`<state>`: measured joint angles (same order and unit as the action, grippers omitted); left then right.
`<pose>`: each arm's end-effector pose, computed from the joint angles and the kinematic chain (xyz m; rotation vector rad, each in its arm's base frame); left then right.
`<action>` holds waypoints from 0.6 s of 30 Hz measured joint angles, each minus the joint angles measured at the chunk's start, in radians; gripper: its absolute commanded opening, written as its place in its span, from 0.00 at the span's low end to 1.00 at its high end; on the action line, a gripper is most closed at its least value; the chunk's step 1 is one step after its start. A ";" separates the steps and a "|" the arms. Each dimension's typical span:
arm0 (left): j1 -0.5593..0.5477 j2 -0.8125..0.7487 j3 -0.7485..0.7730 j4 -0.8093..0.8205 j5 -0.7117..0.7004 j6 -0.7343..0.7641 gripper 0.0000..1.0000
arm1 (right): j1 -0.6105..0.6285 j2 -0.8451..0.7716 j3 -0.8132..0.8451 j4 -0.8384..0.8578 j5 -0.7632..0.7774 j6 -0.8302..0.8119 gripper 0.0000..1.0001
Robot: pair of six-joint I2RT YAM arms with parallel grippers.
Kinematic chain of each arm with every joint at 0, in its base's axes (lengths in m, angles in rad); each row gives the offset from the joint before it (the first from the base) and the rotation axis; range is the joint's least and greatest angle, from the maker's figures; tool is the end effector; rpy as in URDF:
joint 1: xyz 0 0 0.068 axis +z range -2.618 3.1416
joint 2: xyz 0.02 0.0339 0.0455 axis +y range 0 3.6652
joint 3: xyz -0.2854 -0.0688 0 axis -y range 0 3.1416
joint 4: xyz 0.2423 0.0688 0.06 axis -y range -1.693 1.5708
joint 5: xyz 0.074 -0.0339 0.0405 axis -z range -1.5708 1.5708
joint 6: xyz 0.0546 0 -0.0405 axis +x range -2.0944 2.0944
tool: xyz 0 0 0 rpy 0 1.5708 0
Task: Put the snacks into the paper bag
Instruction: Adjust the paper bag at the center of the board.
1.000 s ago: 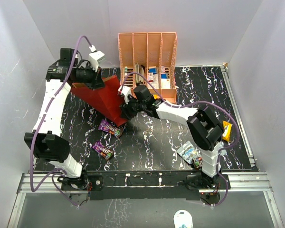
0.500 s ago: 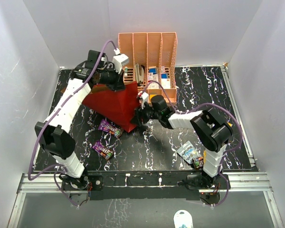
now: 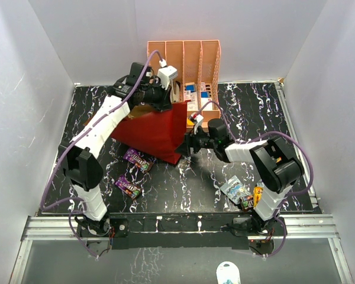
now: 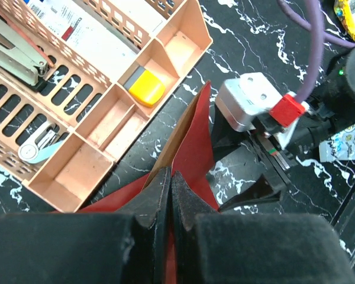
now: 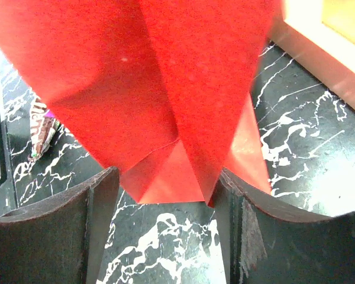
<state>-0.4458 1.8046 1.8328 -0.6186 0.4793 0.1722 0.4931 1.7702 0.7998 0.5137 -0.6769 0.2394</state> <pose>0.3756 -0.2074 0.3898 0.9182 1.9572 -0.6749 0.3076 0.2041 0.1758 -0.7084 1.9858 1.1362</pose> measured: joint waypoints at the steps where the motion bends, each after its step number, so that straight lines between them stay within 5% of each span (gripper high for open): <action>1: -0.005 0.006 0.000 0.014 -0.006 -0.008 0.00 | -0.010 -0.012 -0.010 0.000 -0.007 -0.002 0.67; 18: -0.030 0.332 0.281 0.041 -0.123 -0.084 0.00 | -0.059 -0.024 -0.059 0.038 -0.069 0.000 0.71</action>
<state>-0.4755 2.1361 2.1139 -0.5774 0.3565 0.0883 0.4339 1.7462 0.7410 0.5518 -0.7464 0.2390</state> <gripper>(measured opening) 0.007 0.703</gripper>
